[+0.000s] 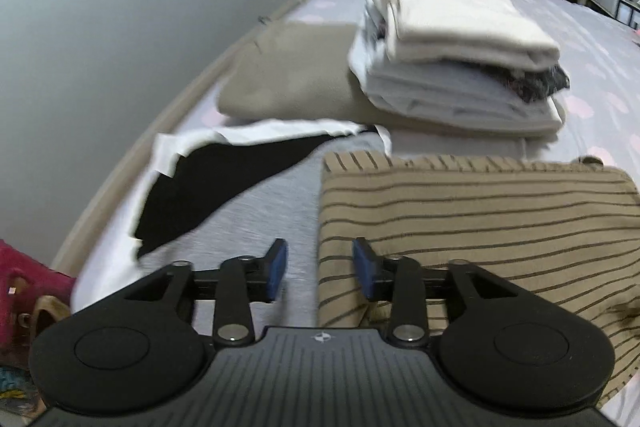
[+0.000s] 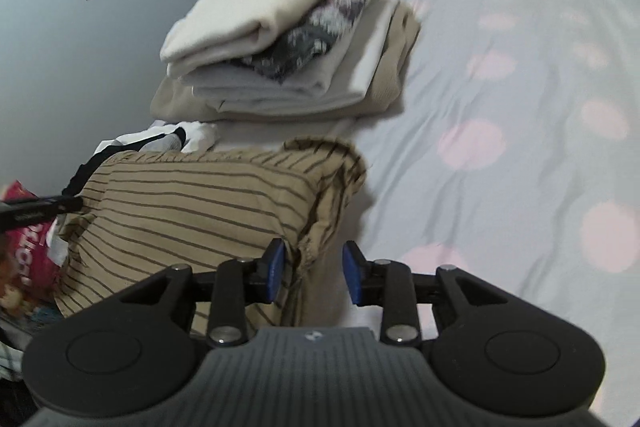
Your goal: Fold clothes
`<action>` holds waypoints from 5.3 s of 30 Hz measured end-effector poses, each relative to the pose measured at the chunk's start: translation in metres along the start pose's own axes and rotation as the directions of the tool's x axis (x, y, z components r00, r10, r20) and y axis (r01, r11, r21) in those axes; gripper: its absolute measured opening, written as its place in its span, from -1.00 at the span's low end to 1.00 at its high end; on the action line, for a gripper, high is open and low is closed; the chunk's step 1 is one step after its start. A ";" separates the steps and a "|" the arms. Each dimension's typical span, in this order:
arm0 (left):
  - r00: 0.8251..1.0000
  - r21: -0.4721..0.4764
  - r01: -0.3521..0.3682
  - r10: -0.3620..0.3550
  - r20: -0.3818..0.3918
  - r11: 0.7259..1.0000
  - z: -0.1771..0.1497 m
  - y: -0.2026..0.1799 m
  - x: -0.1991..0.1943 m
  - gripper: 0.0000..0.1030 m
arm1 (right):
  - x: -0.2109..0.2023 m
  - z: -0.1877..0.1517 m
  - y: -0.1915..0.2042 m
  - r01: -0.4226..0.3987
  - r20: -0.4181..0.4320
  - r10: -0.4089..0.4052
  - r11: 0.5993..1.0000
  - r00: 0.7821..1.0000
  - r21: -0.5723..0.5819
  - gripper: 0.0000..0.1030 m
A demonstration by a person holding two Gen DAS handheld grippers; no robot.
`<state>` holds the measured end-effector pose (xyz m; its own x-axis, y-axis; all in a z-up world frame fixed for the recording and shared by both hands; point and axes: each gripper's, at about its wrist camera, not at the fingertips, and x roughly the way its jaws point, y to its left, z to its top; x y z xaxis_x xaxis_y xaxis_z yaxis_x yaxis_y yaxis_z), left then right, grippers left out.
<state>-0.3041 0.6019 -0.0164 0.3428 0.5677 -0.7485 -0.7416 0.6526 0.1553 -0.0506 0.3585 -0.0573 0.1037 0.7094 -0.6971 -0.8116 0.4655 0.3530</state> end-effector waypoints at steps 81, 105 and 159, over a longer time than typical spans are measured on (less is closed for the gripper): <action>0.994 -0.221 -0.005 0.029 0.107 0.975 -0.137 -0.195 -0.174 0.49 | -0.151 -0.133 0.064 0.154 0.182 -0.097 0.929 0.979 -0.337 0.88; 0.995 -0.231 -0.009 0.030 0.090 0.973 -0.138 -0.196 -0.175 0.49 | -0.152 -0.133 0.063 0.142 0.163 -0.091 0.931 0.982 -0.335 0.88; 0.996 -0.208 -0.039 0.056 0.072 0.977 -0.136 -0.201 -0.179 0.49 | -0.152 -0.133 0.059 0.109 0.123 -0.073 0.942 0.990 -0.318 0.88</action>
<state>-0.2948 0.3005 -0.0018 0.3417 0.6376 -0.6904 -0.8584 0.5108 0.0469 -0.1906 0.2082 -0.0138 0.2327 0.7329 -0.6393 -0.9359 0.3475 0.0576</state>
